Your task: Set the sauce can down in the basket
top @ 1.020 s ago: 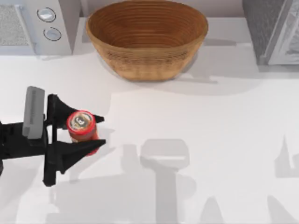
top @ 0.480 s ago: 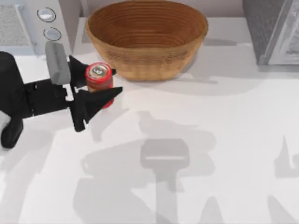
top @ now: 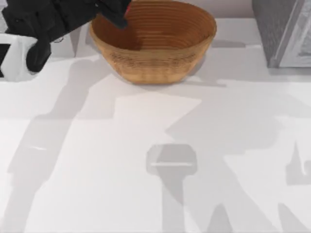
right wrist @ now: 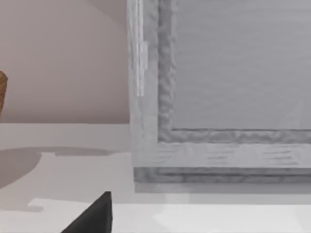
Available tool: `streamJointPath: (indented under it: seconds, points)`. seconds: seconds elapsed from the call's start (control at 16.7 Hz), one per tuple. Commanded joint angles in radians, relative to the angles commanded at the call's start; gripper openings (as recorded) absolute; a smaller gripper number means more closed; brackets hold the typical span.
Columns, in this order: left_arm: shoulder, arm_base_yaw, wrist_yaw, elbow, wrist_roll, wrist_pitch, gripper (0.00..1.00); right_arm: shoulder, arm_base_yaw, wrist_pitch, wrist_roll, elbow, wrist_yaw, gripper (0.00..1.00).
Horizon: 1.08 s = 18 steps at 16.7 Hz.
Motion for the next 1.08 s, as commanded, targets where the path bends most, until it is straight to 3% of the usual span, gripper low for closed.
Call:
streamJointPath:
  seconds: [0.18, 0.54, 1.08]
  points:
    - [0.005, -0.034, -0.062, 0.06, -0.018, -0.059, 0.0, 0.0, 0.0, 0.0, 0.0, 0.0, 0.0, 1.0]
    - [0.017, -0.038, -0.067, 0.075, -0.016, -0.058, 0.0, 0.0, 0.0, 0.0, 0.0, 0.0, 0.0, 1.0]
    - [0.226, -0.102, -0.127, 0.296, -0.021, -0.072, 0.0, 0.0, 0.0, 0.0, 0.0, 0.0, 0.0, 1.0]
